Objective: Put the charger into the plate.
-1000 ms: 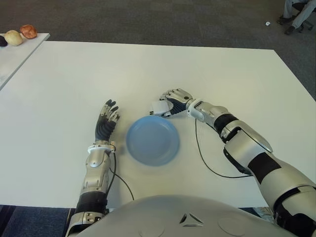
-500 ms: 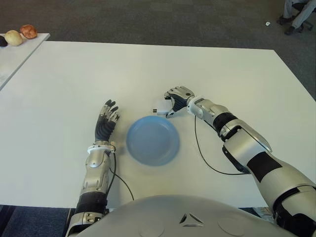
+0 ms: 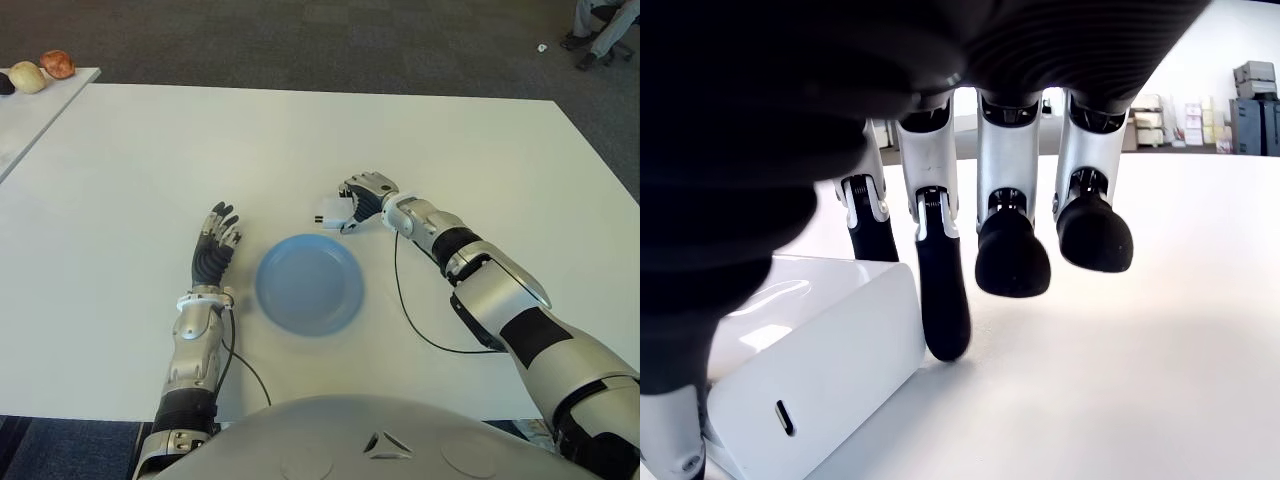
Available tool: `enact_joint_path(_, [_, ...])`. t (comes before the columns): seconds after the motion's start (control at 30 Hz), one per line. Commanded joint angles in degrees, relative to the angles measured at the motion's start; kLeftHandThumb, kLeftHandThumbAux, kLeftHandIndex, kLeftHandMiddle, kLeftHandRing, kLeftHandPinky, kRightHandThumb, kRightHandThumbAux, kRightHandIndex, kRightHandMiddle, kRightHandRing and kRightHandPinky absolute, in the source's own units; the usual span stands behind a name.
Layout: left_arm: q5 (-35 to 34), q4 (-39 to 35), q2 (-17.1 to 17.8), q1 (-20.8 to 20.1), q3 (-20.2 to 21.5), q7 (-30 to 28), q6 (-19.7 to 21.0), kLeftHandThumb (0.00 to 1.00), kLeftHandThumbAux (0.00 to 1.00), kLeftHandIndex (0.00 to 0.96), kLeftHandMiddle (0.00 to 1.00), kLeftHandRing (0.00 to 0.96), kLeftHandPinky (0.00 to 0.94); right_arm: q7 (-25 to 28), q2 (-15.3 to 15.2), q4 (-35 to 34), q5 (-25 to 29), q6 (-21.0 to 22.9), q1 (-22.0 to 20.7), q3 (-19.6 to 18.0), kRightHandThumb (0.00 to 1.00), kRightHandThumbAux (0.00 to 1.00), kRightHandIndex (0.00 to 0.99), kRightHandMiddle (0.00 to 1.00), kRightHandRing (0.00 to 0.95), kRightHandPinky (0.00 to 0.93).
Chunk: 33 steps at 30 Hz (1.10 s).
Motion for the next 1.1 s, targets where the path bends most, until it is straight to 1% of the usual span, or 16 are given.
enact_joint_path(0.03, [-0.49,1.30,-0.18,0.66,0.21,-0.72,1.80,0.054,0.635,0.028,0.114,0.139,0.180,0.27,-0.14,0.90,-1.04,1.98,1.04,0.80,0.852,0.679,0.396,0.533,0.818,0.794])
enact_joint_path(0.3, [-0.69,1.58,-0.16,0.54,0.32,-0.72,1.66,0.049,0.622,0.035,0.115,0.138,0.179,-0.98,-0.13,0.85,-0.56,3.82,0.99,0.24,0.851,0.680,0.395,0.535,0.822,0.795])
enact_joint_path(0.47, [-0.80,1.71,-0.13,0.55,0.27,-0.83,1.42,0.051,0.622,0.034,0.114,0.137,0.177,-1.38,-0.27,0.85,-0.17,3.97,1.08,-0.16,0.851,0.681,0.395,0.536,0.821,0.800])
enact_joint_path(0.63, [-0.65,1.87,-0.16,0.58,0.12,-0.81,1.15,0.050,0.625,0.030,0.110,0.133,0.174,-2.41,-0.66,0.88,0.86,4.05,1.27,-1.34,0.850,0.680,0.395,0.536,0.822,0.805])
enact_joint_path(0.87, [-0.55,2.12,-0.08,0.60,0.06,-0.82,0.82,0.053,0.612,0.027,0.110,0.132,0.172,-1.03,-3.22,-1.43,3.55,3.11,-1.13,-4.82,0.850,0.680,0.395,0.537,0.827,0.814])
enact_joint_path(0.97, [-0.47,2.19,-0.02,0.53,0.14,-0.69,0.83,0.052,0.607,0.028,0.110,0.131,0.169,-1.51,-3.65,-3.02,4.67,3.04,-1.03,-6.29,0.850,0.680,0.395,0.537,0.831,0.820])
enact_joint_path(1.1, [-0.52,2.61,0.03,0.19,0.34,-0.62,0.77,0.053,0.609,0.032,0.114,0.135,0.178,-2.80,-3.79,-4.88,5.78,2.54,-0.38,-7.94,0.851,0.680,0.395,0.537,0.837,0.803])
